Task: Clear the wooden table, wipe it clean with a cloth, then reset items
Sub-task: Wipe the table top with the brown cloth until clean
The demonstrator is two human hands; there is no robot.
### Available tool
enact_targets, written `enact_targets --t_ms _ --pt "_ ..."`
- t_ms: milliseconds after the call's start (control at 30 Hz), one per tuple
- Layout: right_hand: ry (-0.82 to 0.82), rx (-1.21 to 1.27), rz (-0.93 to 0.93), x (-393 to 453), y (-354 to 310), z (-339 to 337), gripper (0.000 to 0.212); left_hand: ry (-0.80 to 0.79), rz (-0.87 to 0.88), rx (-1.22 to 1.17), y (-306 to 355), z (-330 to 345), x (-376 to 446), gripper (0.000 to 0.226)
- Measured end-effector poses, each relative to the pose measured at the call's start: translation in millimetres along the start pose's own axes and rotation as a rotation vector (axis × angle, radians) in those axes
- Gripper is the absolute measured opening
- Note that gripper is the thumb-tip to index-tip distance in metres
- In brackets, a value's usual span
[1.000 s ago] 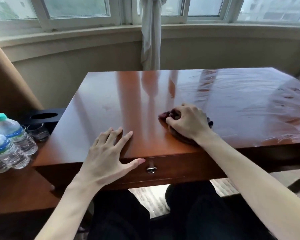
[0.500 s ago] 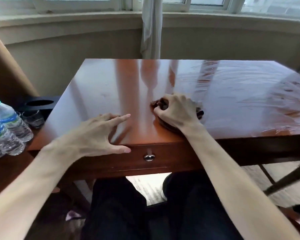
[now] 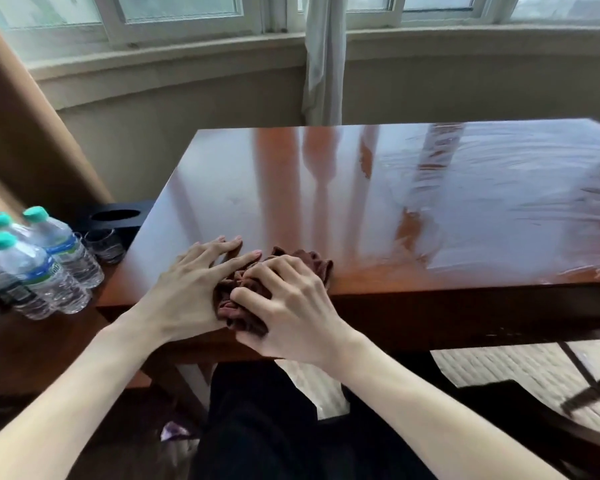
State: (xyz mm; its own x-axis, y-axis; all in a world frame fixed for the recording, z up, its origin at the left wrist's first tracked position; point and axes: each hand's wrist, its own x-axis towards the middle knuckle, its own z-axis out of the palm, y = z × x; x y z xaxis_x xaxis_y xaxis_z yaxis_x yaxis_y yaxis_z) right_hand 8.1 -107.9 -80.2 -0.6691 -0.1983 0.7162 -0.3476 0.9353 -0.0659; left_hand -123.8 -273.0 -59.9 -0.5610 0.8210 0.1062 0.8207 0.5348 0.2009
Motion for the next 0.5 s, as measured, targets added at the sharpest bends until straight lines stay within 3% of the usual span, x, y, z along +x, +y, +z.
enact_targets --t_ms 100,267,333,400,500 --pt "-0.017 -0.048 0.039 -28.7 36.8 -36.3 0.029 0.000 0.001 -0.013 2.4 -0.9 1.1 0.093" --pt "-0.017 -0.118 0.386 -26.6 55.6 -69.5 0.024 -0.005 0.007 0.016 5.3 -1.8 0.7 0.099" --pt "-0.130 -0.099 0.444 7.8 37.8 -47.9 0.029 -0.023 0.004 0.011 5.5 -2.3 1.0 0.096" --pt "-0.300 0.002 0.347 35.9 38.2 -36.1 0.030 -0.066 -0.007 -0.007 4.1 -3.8 3.0 0.094" --pt "-0.472 0.099 0.340 69.1 80.2 -30.3 0.034 -0.176 -0.042 -0.140 2.3 -23.2 3.1 0.107"
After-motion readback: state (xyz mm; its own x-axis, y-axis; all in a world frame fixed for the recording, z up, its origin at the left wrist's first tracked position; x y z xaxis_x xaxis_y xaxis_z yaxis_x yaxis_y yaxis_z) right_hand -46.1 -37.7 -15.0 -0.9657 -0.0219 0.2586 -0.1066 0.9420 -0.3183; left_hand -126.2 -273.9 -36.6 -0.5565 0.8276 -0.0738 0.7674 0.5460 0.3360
